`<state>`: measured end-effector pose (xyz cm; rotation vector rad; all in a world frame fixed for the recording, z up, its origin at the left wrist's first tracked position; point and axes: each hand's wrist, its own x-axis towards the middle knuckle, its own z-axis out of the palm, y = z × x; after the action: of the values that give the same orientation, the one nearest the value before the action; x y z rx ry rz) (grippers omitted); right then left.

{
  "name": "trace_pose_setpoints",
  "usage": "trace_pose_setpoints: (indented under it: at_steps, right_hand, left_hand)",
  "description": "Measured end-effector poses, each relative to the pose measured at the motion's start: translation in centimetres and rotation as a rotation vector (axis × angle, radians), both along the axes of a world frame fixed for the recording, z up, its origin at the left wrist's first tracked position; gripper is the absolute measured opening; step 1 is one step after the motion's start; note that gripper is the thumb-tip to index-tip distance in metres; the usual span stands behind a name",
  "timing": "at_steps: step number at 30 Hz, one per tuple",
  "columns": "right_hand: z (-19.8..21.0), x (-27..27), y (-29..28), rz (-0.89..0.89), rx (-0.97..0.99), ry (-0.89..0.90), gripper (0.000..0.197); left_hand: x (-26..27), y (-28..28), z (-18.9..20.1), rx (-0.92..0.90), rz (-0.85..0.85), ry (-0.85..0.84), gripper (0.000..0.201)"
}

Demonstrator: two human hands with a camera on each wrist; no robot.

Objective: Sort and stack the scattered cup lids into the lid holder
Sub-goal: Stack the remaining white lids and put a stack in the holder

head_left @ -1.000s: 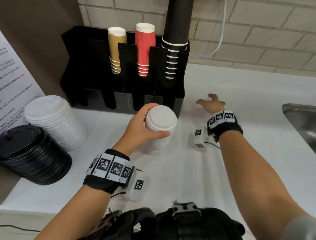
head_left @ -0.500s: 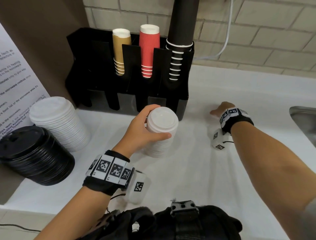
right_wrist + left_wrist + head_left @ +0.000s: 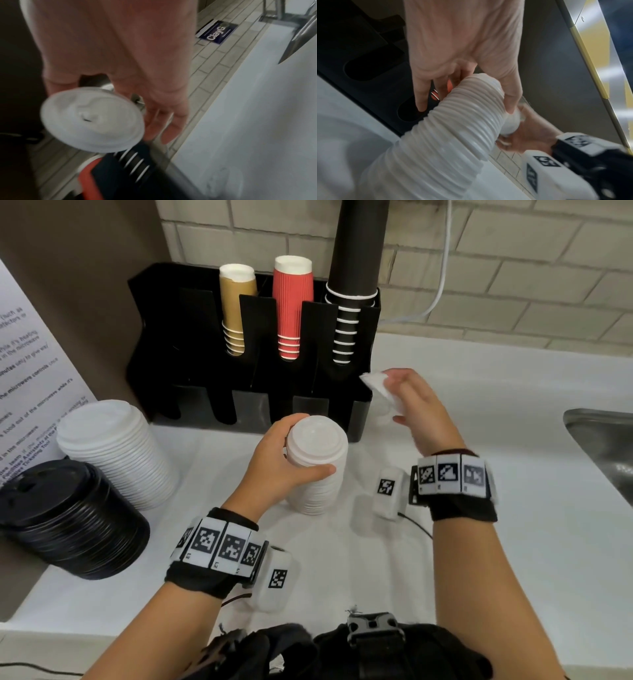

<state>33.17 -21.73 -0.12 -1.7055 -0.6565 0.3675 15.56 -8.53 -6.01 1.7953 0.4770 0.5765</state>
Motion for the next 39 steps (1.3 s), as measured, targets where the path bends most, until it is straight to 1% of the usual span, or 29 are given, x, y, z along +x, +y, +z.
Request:
trace_pose_setpoints:
  at_steps: [3, 6, 10, 14, 20, 24, 28, 30, 31, 32, 33, 34, 35, 36, 37, 38, 39]
  right_hand:
    - [-0.2, -3.2, 0.1, 0.187, 0.046, -0.106, 0.023]
    - [-0.6, -4.7, 0.2, 0.272, 0.014, -0.159, 0.023]
    - [-1.2, -5.5, 0.4, 0.282, -0.014, -0.219, 0.024]
    - [-1.2, -6.1, 0.9, 0.305, -0.069, -0.294, 0.027]
    - [-1.3, -6.2, 0.9, 0.332, -0.14, -0.362, 0.031]
    - [-1.5, -6.0, 0.9, 0.353, -0.15, -0.36, 0.032]
    - [-1.5, -5.9, 0.7, 0.39, -0.117, -0.308, 0.033]
    - [-1.5, -5.5, 0.5, 0.418, -0.084, -0.274, 0.034]
    - [-1.5, -5.0, 0.4, 0.401, -0.031, -0.243, 0.031]
    - [-1.5, -4.4, 0.3, 0.34, 0.054, -0.196, 0.026]
    - [-1.5, -3.5, 0.4, 0.232, 0.152, -0.138, 0.018]
    - [-1.7, -2.2, 0.6, 0.088, 0.217, -0.081, 0.011]
    - [-2.0, -0.6, 0.9, -0.069, 0.222, -0.037, 0.006]
    - [-2.5, 1.2, 1.3, -0.193, 0.157, -0.001, 0.008]
    - [-3.1, 3.1, 1.8, -0.246, 0.028, 0.041, 0.015]
    - [-3.9, 4.8, 2.3, -0.232, -0.158, 0.088, 0.026]
    - [-4.7, 6.2, 2.7, -0.179, -0.362, 0.126, 0.038]
  left_hand:
    - [0.0, -0.2, 0.1, 0.012, 0.001, 0.01, 0.079]
    - [0.0, -0.5, 0.2, 0.009, -0.005, -0.003, 0.079]
    - [-0.2, -0.8, 0.3, -0.003, 0.008, -0.015, 0.086]
    - [-0.2, -0.9, 0.2, -0.022, 0.004, -0.046, 0.073]
    - [-0.1, -0.9, 0.3, -0.033, 0.007, -0.043, 0.068]
    - [0.0, -0.8, 0.2, -0.033, 0.0, -0.02, 0.071]
    - [0.0, -0.6, 0.3, -0.043, -0.028, -0.028, 0.09]
    - [0.1, -0.6, 0.4, -0.019, -0.052, -0.046, 0.085]
    - [0.1, -0.6, 0.5, -0.005, -0.059, -0.048, 0.08]
    - [0.2, -0.5, 0.5, 0.004, -0.061, -0.045, 0.076]
    - [0.2, -0.4, 0.5, 0.007, -0.059, -0.04, 0.074]
    - [0.3, -0.3, 0.5, 0.008, -0.056, -0.033, 0.073]
    - [0.3, -0.2, 0.5, 0.008, -0.055, -0.027, 0.072]
    - [0.3, -0.1, 0.5, 0.009, -0.055, -0.024, 0.072]
    - [0.4, -0.1, 0.5, 0.009, -0.054, -0.023, 0.072]
    - [0.4, -0.1, 0.4, 0.009, -0.053, -0.021, 0.072]
    - [0.4, -0.1, 0.5, 0.009, -0.049, -0.02, 0.072]
